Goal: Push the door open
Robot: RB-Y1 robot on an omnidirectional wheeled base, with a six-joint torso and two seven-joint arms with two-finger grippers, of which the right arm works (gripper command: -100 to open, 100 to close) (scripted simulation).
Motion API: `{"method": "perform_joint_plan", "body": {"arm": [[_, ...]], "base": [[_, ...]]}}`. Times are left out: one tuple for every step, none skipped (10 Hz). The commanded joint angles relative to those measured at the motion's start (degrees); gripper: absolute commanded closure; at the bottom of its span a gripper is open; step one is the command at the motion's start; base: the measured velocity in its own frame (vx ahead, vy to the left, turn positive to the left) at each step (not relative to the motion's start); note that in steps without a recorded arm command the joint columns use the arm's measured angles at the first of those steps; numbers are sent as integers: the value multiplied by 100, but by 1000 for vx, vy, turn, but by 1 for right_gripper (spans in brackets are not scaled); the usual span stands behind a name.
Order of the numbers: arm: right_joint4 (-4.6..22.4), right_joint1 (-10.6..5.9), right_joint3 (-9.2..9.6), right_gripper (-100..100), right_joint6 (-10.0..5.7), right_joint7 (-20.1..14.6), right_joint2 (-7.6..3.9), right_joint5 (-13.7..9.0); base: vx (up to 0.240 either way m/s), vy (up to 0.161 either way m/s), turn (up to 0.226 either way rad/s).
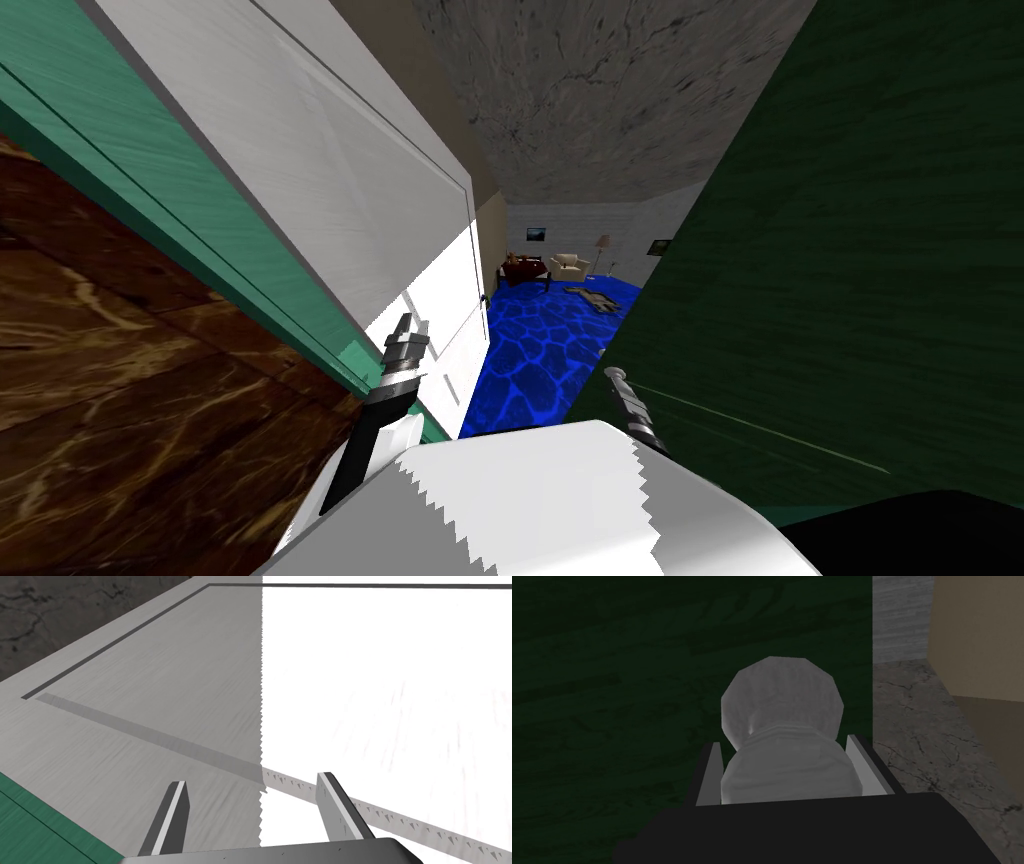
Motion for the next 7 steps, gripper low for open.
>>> {"method": "perform_joint_plan", "body": {"arm": [[7,-49,10,100,-43,-239,9,-68],[2,-70,28,100,-51,-409,33,-119],[-3,-93,48,100,-59,-582,59,-173],[-8,-115,67,100,-67,-736,84,-227],[-12,-138,86,100,-75,-899,110,-281],[-12,-138,86,100,-75,-941,110,-281],[-18,-165,109,100,-85,-1144,141,-346]], "base": [[34,-27,-10],[34,-41,-16],[38,-52,-24],[38,-42,-12],[36,-42,-24],[27,-29,-5],[29,-34,-19]]}}
